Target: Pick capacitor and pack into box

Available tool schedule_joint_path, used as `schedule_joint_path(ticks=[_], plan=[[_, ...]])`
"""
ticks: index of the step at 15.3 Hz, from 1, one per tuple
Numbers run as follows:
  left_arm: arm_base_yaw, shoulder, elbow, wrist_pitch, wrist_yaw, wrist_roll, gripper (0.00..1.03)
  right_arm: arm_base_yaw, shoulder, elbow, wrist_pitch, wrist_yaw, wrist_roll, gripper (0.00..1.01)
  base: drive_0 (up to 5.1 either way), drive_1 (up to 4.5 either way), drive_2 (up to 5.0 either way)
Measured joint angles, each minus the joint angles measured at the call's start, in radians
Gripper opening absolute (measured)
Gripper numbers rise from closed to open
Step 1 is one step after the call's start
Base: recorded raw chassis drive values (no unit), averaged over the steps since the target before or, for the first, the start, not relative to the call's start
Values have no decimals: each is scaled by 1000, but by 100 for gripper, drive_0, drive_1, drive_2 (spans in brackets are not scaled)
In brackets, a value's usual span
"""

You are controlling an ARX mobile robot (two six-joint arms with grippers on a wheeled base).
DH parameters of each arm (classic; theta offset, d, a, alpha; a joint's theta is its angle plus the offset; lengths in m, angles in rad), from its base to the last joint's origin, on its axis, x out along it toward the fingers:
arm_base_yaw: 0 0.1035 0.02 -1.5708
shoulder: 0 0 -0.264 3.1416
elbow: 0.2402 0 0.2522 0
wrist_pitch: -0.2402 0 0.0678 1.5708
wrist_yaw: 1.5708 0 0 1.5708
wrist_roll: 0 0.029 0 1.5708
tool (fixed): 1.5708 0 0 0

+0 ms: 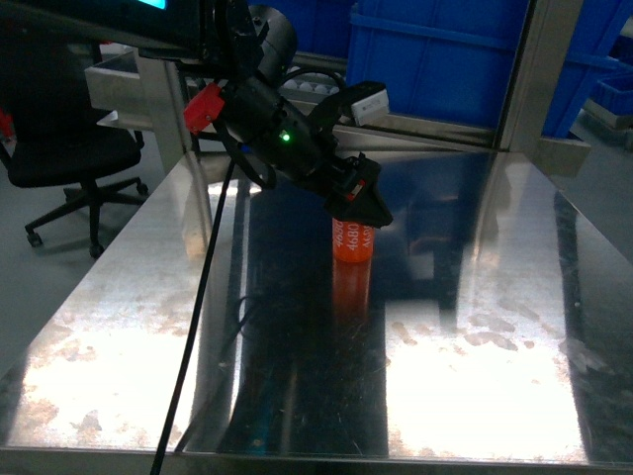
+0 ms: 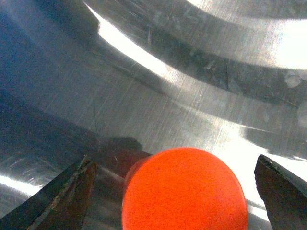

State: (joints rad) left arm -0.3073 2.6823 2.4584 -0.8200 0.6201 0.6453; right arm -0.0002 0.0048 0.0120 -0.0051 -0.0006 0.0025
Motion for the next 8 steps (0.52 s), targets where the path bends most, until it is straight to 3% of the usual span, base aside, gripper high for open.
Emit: schedule_joint_path(ticks=[4, 5, 8], plan=[[-5, 32, 51, -16, -8, 10, 98, 0, 0, 0, 0, 0, 0, 98, 0, 0, 0], [-5, 32, 52, -13, -10, 10, 90, 0, 0, 0, 0, 0, 0, 98, 0, 0, 0], [-5, 32, 53, 8, -11, 10, 52, 0, 0, 0, 0, 0, 0, 98, 0, 0, 0]])
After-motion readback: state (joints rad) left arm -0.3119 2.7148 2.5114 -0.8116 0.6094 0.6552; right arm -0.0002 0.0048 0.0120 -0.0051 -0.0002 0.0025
